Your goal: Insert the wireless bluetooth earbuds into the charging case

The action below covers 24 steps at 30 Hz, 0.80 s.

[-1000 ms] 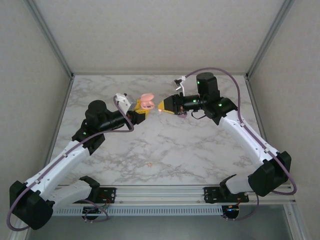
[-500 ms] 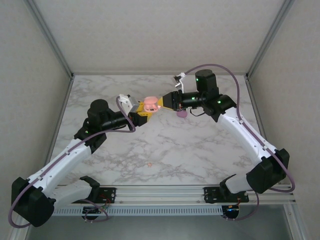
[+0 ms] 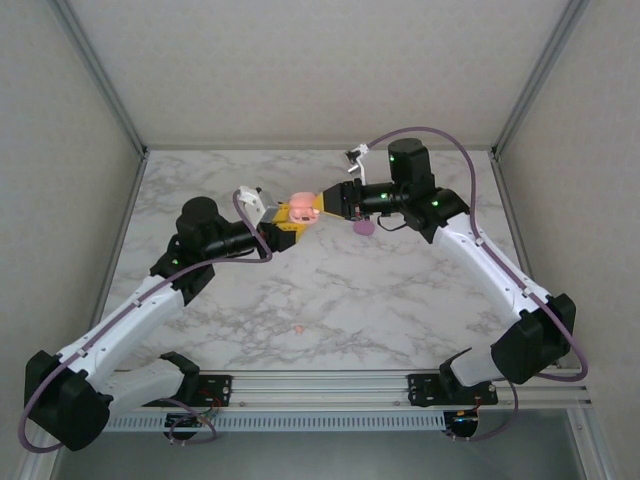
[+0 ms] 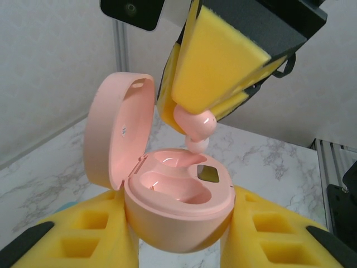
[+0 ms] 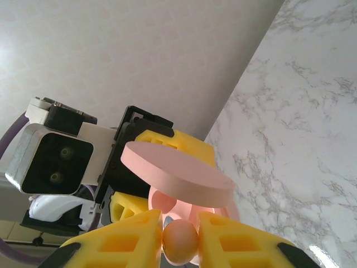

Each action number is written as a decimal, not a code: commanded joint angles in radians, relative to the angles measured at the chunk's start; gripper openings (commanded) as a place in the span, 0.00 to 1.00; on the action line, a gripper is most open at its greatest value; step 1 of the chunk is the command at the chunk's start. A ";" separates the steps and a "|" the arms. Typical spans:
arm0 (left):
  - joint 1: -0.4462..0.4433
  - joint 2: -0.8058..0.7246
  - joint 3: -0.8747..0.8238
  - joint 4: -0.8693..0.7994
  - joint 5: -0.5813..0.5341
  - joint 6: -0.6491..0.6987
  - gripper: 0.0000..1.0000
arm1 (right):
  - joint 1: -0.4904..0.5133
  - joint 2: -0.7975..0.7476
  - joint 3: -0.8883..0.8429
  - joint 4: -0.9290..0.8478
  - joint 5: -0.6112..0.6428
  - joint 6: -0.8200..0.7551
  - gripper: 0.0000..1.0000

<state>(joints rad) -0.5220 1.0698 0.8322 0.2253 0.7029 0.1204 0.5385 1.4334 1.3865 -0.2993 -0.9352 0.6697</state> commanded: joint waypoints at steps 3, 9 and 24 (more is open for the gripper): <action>-0.009 0.005 0.031 0.063 0.029 -0.037 0.22 | 0.016 0.010 0.019 0.022 0.015 -0.001 0.24; -0.010 0.004 0.040 0.062 0.036 -0.037 0.22 | 0.020 0.019 0.020 0.024 0.025 -0.004 0.24; -0.016 0.011 0.053 0.043 0.038 -0.027 0.22 | 0.022 0.016 0.027 0.080 0.042 0.034 0.23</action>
<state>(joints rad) -0.5266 1.0775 0.8433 0.2386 0.7059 0.1009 0.5533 1.4441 1.3926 -0.2691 -0.9154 0.6846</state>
